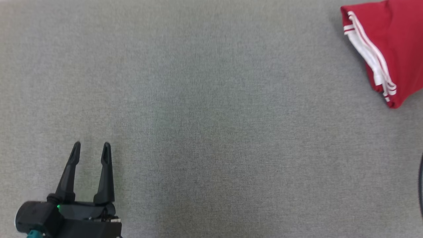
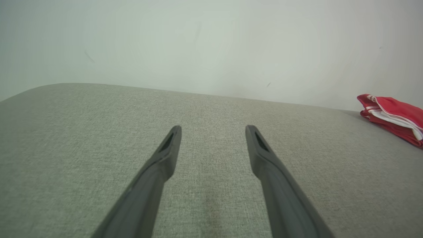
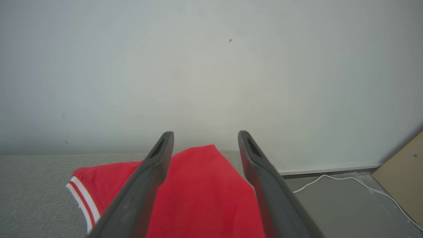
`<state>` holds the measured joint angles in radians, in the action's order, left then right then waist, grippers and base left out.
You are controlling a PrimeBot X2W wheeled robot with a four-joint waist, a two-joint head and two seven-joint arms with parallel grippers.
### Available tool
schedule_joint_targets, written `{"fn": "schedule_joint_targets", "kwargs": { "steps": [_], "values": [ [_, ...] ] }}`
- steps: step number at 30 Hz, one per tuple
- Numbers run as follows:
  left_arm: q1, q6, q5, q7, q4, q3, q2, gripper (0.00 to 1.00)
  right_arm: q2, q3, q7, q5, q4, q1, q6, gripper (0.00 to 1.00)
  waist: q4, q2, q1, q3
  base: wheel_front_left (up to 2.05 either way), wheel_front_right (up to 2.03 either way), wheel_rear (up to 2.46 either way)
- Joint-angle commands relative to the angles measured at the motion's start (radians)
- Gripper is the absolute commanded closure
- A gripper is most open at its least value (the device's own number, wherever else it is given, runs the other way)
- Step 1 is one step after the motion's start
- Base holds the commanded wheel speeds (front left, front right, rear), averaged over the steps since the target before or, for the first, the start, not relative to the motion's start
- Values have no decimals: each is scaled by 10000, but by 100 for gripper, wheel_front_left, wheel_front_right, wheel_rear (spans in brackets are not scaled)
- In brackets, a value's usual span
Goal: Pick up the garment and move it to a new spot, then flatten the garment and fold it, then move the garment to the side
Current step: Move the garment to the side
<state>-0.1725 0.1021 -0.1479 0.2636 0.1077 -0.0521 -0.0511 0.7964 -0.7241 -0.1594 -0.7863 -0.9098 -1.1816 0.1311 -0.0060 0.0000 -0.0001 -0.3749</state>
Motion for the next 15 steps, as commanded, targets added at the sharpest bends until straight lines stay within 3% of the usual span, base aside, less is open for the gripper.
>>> {"fn": "schedule_joint_targets", "kwargs": {
  "steps": [1, 9, 15],
  "values": [
    [201, -76, -99, 9, -39, -46, -3, 0, -68, 2, -210, -86, 126, 212, -8, 0, -68, 0, 1, 455, 0, 0, 0],
    [616, -254, -299, 11, -226, -110, -1, 0, -704, 497, -1025, -264, 1203, 1369, -8, 0, -211, 0, 1, 1402, 0, 0, 0],
    [832, -398, -467, 9, -284, -18, -3, 0, -1396, 1942, -1058, 361, 2538, 2793, -8, 0, -201, 0, 1, 1975, 0, 0, 0]
  ]
}}
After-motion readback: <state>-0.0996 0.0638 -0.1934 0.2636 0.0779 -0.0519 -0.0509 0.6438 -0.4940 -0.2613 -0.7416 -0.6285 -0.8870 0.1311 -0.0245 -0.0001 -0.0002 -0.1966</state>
